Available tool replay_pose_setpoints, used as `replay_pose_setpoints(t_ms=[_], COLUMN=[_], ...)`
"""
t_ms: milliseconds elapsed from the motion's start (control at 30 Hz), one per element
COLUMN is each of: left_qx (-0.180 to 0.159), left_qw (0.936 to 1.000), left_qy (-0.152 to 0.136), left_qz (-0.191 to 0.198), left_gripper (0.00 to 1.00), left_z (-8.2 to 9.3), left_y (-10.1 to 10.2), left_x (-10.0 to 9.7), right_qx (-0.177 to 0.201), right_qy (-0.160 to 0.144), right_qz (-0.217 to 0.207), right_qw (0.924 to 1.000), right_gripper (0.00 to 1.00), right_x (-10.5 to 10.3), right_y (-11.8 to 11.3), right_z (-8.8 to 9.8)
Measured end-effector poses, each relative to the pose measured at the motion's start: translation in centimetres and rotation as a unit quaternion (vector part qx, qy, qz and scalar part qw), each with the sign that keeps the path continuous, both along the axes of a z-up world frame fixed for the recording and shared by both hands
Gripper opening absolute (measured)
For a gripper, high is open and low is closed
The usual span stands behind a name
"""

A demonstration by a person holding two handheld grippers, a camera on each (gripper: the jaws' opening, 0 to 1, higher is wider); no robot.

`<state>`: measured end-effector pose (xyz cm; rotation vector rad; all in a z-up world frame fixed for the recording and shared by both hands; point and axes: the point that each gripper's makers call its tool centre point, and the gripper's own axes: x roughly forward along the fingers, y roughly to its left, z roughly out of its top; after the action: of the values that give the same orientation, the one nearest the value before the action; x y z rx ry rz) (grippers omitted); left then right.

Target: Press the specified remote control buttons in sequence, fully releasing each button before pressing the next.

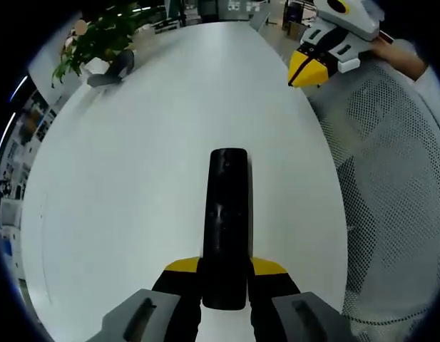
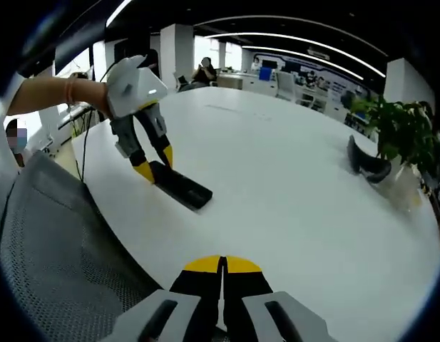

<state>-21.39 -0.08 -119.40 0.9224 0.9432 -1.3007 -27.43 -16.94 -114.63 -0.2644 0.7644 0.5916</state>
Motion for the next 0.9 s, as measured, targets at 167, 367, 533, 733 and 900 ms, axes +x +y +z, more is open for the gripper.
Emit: replay_pose_setpoints(t_ms=[167,367,533,733,900], left_qx=[-0.006,-0.013,-0.021,-0.036,-0.056], left_qw=[1.0,0.9999,0.9998,0.9994,0.9984], left_qy=[0.0,0.0,-0.001,-0.001,-0.005], left_qz=[-0.004,-0.004,0.0,0.004,0.008], left_gripper=[0.24,0.24,0.24,0.24,0.24], left_z=[0.0,0.0,0.0,0.0,0.1], left_y=[-0.1,-0.1,-0.2,-0.4,-0.3], left_x=[-1.2,-2.1,-2.7,-3.4,-3.9], right_qx=[0.005,0.013,0.012,0.01,0.018], right_qy=[0.005,0.012,0.021,0.028,0.03], right_qz=[-0.002,-0.002,0.003,0.006,0.01], right_qw=[1.0,0.9998,0.9997,0.9996,0.9993], right_gripper=[0.0,0.0,0.0,0.0,0.0], right_x=[-0.1,-0.2,-0.4,-0.6,-0.7], right_y=[0.1,0.3,0.5,0.5,0.8], right_z=[-0.1,-0.1,-0.4,-0.6,-0.5])
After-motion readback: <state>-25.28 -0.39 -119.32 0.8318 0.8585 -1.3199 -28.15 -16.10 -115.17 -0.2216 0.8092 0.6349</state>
